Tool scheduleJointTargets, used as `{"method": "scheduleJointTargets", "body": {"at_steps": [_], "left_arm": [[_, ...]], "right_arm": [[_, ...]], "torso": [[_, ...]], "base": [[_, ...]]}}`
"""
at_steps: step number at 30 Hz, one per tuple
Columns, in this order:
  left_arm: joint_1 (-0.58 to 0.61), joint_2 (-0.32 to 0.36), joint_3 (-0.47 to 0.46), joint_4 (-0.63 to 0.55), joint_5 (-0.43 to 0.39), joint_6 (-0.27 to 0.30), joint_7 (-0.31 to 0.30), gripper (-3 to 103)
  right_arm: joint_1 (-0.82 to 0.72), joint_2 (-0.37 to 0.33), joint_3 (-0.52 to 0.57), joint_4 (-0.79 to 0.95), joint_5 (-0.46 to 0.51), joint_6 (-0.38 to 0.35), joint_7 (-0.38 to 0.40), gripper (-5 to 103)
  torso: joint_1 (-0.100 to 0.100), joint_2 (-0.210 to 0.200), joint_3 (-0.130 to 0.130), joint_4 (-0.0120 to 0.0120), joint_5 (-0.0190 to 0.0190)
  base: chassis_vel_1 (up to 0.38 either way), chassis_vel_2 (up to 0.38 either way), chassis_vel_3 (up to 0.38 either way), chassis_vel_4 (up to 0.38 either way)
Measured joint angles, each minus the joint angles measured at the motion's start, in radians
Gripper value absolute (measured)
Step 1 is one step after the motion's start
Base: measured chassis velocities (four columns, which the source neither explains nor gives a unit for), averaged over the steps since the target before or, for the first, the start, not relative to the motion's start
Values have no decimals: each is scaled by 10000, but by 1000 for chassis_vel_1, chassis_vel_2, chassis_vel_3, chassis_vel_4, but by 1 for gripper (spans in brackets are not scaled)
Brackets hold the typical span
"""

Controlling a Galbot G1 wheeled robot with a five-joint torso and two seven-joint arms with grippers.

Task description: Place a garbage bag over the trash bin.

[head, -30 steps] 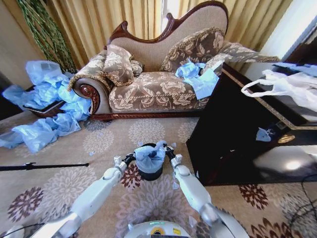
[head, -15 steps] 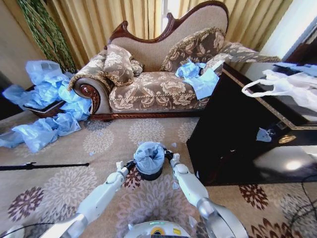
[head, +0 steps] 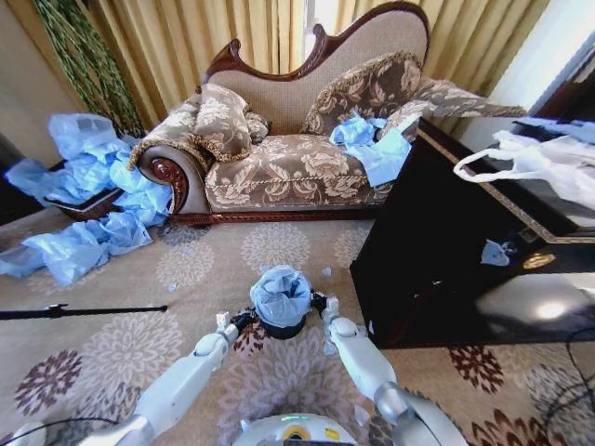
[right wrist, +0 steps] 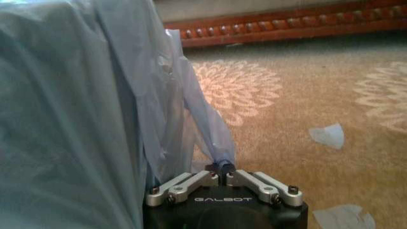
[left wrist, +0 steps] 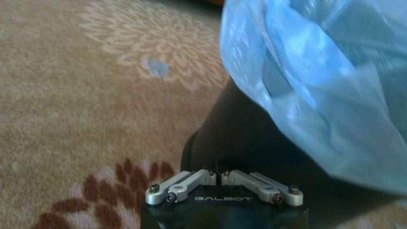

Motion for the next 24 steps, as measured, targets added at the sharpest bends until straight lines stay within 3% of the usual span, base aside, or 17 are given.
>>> {"method": "scheduleJointTargets", "body": {"at_steps": [5,11,16,18,19,20,22,23,24], "left_arm": [[280,476,-422,-570,102,-140,75,0],[749,1477,-1570,-1870,380,-551,223,0],[893,2018,-1736,-2773,493,-776,243,-3],[922,2228,-1716,-3364,431,-799,227,1],[843,2420,-1597,-4020,674,-872,180,12],[843,2420,-1597,-4020,674,-872,180,12],[501,2654,-1290,-4731,1672,-1076,176,23],[221,2740,-1034,-4981,2180,-1132,125,23],[221,2740,-1034,-4981,2180,-1132,125,23]], "right_arm": [[-317,-106,-6,766,-73,240,93,0],[-616,-164,37,947,-357,386,156,0],[-681,-191,76,1032,-356,416,209,0],[-678,-192,76,1069,-355,431,240,0],[-660,-192,74,1121,-356,433,258,0],[-660,-192,74,1121,-356,433,258,0],[-610,-165,66,1215,-411,434,287,0],[-601,-135,64,1283,-445,432,303,0],[-601,-135,64,1283,-445,432,303,0]], "torso": [[0,1,-1,-1,0],[0,0,0,4,4],[0,0,0,3,1],[0,0,0,6,3],[0,0,0,2,2],[0,0,0,2,2],[0,1,0,1,3],[0,0,0,3,4],[0,0,0,3,4]], "base": [[0,0,0,0],[0,0,0,0],[0,0,0,0],[0,0,0,0],[0,0,0,0],[0,0,0,0],[0,0,0,0],[0,0,0,0],[0,0,0,0]]}}
